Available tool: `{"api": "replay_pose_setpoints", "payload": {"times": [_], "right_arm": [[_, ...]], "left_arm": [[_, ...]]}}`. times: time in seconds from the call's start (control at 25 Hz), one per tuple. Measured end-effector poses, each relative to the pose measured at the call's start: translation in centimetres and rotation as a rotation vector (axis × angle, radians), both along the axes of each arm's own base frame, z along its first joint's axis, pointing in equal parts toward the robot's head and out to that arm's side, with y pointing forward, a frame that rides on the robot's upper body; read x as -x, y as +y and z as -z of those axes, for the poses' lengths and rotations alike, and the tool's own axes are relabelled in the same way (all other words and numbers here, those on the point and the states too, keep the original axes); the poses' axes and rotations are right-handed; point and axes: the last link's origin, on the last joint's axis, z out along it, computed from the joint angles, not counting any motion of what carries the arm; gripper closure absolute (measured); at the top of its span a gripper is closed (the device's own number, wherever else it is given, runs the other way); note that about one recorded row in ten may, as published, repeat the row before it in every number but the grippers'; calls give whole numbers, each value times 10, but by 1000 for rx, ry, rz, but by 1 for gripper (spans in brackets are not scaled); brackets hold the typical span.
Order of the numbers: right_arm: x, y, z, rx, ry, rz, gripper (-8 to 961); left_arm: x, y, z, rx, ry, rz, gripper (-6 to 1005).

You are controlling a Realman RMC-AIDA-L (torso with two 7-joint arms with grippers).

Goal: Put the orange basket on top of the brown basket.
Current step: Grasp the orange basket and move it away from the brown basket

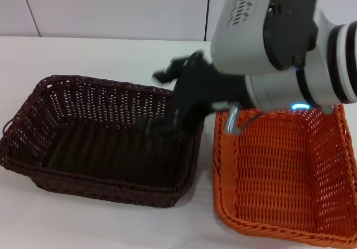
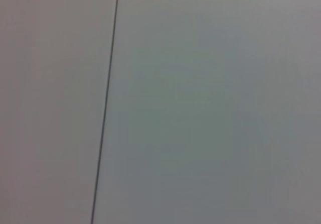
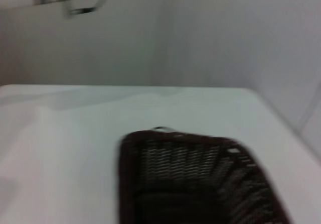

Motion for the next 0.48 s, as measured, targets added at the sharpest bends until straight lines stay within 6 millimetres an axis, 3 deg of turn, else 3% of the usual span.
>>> {"api": "replay_pose_setpoints", "payload": {"times": [0.48], "right_arm": [[-11, -17, -21, 174, -159, 55, 210]], "left_arm": [[6, -2, 2, -13, -29, -23, 467]]}}
